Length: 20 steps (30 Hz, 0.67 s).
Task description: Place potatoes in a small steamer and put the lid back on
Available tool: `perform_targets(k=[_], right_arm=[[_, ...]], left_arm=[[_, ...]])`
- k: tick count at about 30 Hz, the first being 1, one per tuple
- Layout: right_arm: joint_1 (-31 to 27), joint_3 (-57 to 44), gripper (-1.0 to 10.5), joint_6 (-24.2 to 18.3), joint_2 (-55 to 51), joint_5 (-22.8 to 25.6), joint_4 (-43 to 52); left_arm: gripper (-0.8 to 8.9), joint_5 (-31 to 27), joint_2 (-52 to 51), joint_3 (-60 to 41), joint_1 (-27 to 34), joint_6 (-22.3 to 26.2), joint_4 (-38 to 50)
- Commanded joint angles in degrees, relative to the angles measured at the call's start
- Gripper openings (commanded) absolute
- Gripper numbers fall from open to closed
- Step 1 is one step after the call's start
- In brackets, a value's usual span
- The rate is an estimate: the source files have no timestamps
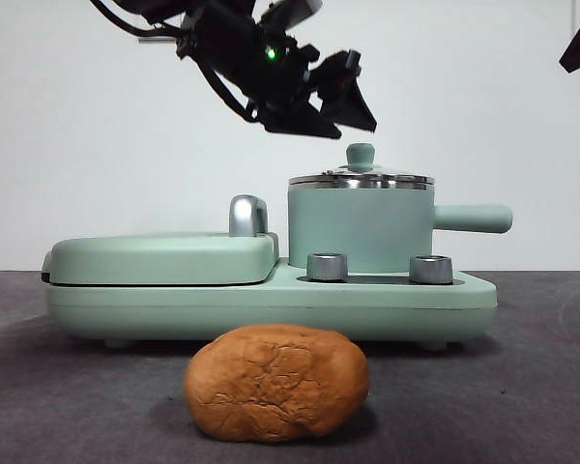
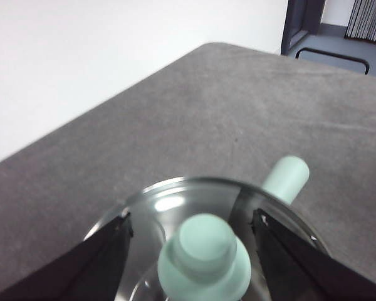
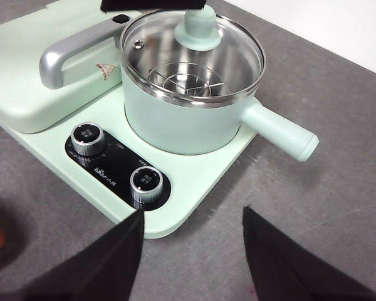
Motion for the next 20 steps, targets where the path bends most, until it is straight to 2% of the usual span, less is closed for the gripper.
perform_targets(k=[1,20], right_arm=[[0.3,1.1,2.5,1.0,0.2,0.1,0.5],[0.3,1.1,2.5,1.0,0.2,0.1,0.5]], left_arm=[[3.03,0.1,2.2,2.1,-0.6,-0.2,0.8],[2.96,0.8,5.0,2.7,-1.2,-0.2,1.7]])
